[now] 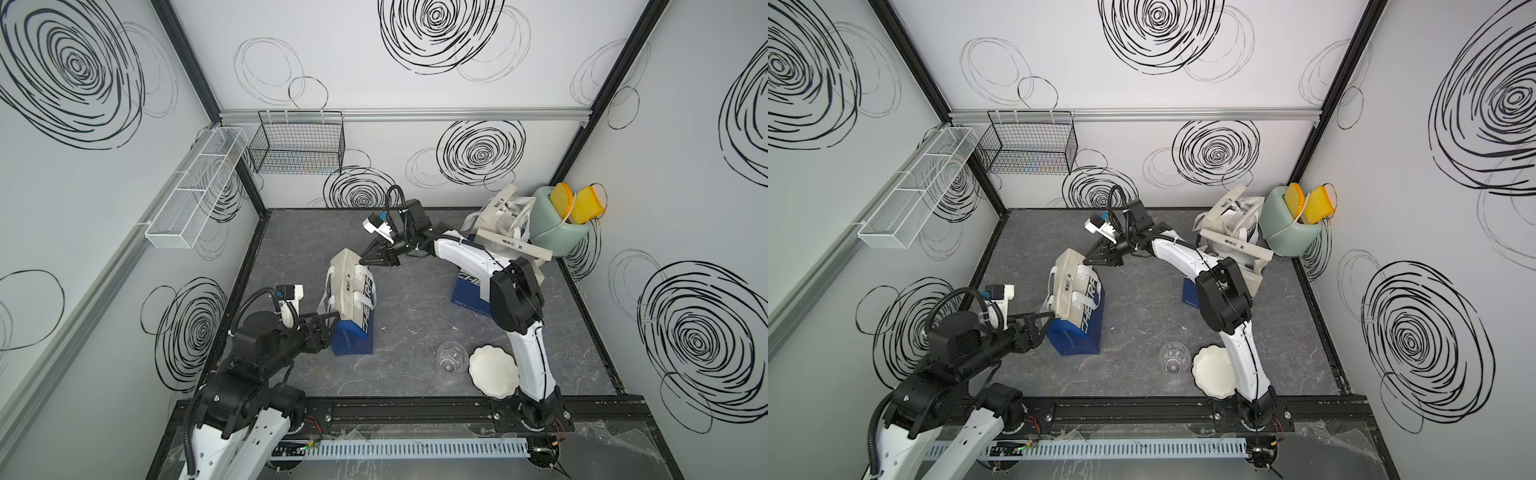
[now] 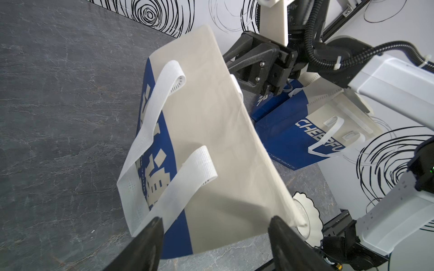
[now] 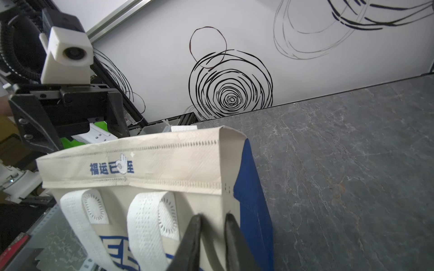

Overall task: Open the takeout bag
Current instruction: Adjust the takeout bag at the center of the board.

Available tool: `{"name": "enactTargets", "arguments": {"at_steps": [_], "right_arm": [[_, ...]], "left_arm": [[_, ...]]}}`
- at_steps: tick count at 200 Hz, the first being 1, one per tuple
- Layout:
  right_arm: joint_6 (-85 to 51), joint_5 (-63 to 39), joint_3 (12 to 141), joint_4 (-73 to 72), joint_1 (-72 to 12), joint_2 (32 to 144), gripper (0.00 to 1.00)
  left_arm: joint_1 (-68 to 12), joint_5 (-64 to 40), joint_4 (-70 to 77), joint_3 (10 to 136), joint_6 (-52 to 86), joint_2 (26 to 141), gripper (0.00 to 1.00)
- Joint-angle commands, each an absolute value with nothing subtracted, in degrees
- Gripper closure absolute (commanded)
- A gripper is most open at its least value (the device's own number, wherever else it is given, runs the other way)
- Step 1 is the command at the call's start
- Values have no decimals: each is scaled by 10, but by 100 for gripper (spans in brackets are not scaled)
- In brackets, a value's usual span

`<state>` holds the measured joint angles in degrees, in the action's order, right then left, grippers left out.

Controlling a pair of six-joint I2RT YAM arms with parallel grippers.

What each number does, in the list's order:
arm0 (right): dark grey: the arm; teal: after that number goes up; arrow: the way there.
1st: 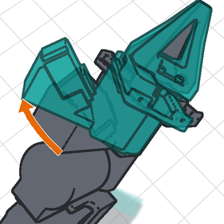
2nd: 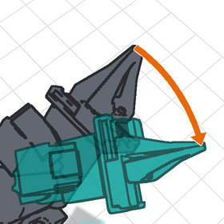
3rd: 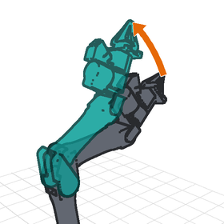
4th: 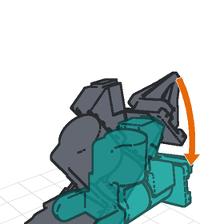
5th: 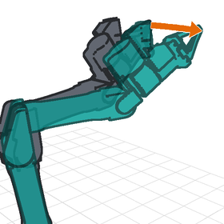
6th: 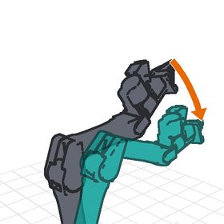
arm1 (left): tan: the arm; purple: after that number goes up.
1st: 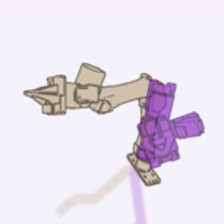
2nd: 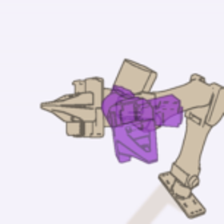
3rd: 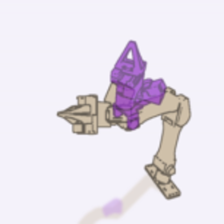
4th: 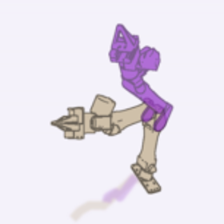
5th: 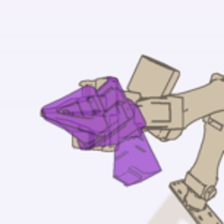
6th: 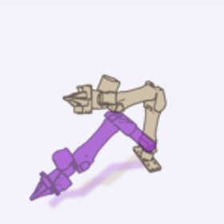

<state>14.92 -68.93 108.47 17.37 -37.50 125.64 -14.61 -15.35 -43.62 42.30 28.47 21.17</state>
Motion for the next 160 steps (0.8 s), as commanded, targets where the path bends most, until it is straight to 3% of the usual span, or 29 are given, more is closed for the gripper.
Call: {"name": "enactTargets", "arguments": {"at_steps": [1,17,60,100,160], "right_arm": [[182,-721,1101,212,-382,1260,93],[190,-718,1092,214,-381,1249,100],[153,-656,1043,170,-369,1203,100],[6,-560,882,-36,-326,1091,100],[-127,-413,696,-163,-308,942,100]], "left_arm": [[-144,-149,-422,416,277,204,25],[-142,-148,-423,415,279,201,24],[-138,-141,-422,417,281,194,24],[-138,-124,-418,417,292,188,23],[-135,-87,-395,407,331,183,22]]}}
